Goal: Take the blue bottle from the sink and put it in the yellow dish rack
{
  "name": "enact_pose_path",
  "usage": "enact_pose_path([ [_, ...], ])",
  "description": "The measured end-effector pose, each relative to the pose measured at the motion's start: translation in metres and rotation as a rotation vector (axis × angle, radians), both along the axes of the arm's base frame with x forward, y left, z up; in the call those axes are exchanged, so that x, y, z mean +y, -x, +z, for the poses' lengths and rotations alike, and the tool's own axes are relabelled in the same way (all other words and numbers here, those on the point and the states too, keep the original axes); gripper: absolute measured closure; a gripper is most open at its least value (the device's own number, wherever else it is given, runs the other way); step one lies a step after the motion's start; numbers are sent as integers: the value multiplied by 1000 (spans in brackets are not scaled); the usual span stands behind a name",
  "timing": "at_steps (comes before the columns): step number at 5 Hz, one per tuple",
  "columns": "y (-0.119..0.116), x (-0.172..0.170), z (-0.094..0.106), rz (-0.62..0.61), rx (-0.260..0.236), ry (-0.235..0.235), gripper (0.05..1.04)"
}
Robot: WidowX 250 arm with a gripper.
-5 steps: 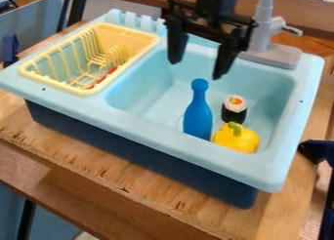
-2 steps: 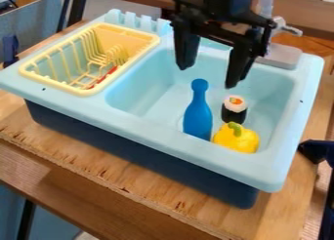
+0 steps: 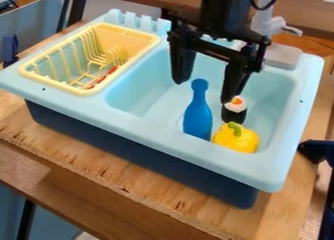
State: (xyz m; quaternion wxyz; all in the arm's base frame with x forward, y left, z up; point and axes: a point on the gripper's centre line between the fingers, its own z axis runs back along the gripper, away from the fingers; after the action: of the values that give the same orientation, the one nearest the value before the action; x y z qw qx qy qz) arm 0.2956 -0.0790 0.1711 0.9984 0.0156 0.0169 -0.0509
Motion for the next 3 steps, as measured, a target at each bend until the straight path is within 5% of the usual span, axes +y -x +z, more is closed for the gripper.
enact_pose_path([
  [1,7,1,-3,7,16,5,124],
  [3,5,10,-13,20,14,45,708],
])
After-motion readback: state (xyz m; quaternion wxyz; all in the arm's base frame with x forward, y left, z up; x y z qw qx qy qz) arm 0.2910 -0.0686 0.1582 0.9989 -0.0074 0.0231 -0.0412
